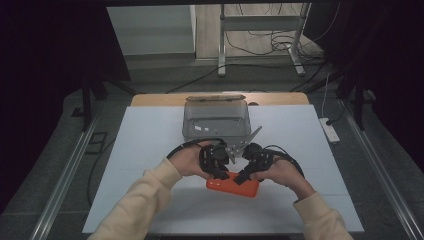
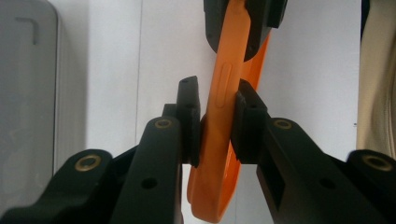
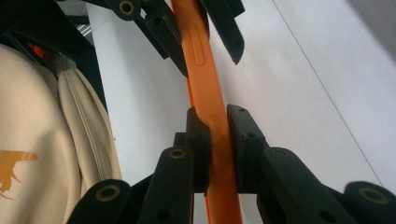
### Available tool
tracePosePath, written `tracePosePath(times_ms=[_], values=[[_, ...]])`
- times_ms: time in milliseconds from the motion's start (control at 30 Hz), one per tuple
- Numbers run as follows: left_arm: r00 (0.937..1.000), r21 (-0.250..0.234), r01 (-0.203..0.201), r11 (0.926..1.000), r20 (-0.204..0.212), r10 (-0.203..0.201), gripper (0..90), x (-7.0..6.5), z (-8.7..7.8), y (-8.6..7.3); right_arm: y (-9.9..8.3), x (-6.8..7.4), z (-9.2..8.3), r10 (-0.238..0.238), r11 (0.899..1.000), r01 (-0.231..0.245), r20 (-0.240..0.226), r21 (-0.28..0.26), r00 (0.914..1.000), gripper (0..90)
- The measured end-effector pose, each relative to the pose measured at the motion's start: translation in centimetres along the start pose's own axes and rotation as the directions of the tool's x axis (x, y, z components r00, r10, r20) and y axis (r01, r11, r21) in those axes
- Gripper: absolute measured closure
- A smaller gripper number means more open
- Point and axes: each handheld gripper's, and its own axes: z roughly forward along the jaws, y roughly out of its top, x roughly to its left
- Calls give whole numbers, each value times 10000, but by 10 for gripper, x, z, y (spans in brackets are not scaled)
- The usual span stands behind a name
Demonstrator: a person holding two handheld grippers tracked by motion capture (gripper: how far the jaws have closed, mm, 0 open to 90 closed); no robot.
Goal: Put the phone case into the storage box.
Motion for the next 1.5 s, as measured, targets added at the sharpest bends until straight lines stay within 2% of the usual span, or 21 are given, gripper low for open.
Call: tracePosePath(times_ms=[100, 233, 333, 400, 500, 567, 600, 700, 800, 833, 967, 1200, 1367, 1400, 1500], values=[[9999, -276, 49, 9996, -123, -52, 719, 1, -1, -1, 0, 0, -1, -11, 9999, 11, -6, -123, 10000, 800], [9990, -949, 244, 9952, -357, -279, 599, 4, -4, -5, 0, -1, -6, 111, 9986, -111, 7, -521, 9999, 817], [9963, -1558, 584, 9861, -531, -674, 456, 6, -10, -10, -2, -3, -9, 295, 9977, -281, 215, -611, 9993, 820], [9935, -1896, 885, 9779, -539, -1004, 416, 8, -14, -14, -3, -4, -10, 360, 9972, -348, 171, -663, 9992, 822], [9833, -2212, 1414, 9649, -813, -1627, 395, 10, -19, -23, -3, -5, -11, 305, 9969, -288, 223, -738, 9993, 823], [9775, -2452, 1676, 9549, -843, -1932, 386, 13, -22, -31, -3, -5, -12, 361, 9965, -344, 206, -768, 9991, 823], [9739, -2620, 1878, 9466, -757, -2141, 385, 13, -23, -36, -3, -5, -13, 378, 9962, -359, 235, -799, 9990, 824], [9666, -2976, 2173, 9296, -670, -2474, 375, 13, -25, -47, -3, -5, -15, 507, 9944, -480, 264, -937, 9984, 824], [9597, -3295, 2364, 9141, -677, -2726, 354, 12, -27, -57, -4, -6, -18, 433, 9915, -385, 358, -1244, 9984, 824], [9562, -3420, 2462, 9069, -671, -2849, 350, 11, -29, -61, -4, -5, -18, 544, 9904, -494, 348, -1291, 9979, 824], [9476, -3752, 2674, 8875, -647, -3128, 326, 7, -31, -69, -4, -5, -22, 454, 9852, -371, 459, -1671, 9979, 824], [9192, -4234, 3208, 8473, -764, -3862, 319, -4, -34, -84, -6, 0, -31, 626, 9738, -451, 720, -2231, 9954, 825], [8971, -4674, 3534, 8104, -763, -4352, 307, -14, -32, -98, -9, 2, -37, 749, 9668, -509, 871, -2504, 9934, 825], [8905, -4776, 3616, 8007, -776, -4484, 307, -16, -32, -101, -9, 2, -38, 769, 9657, -512, 921, -2546, 9928, 825], [8765, -4952, 3766, 7829, -831, -4742, 295, -20, -30, -108, -10, 3, -39, 807, 9642, -520, 1008, -2601, 9916, 825]])
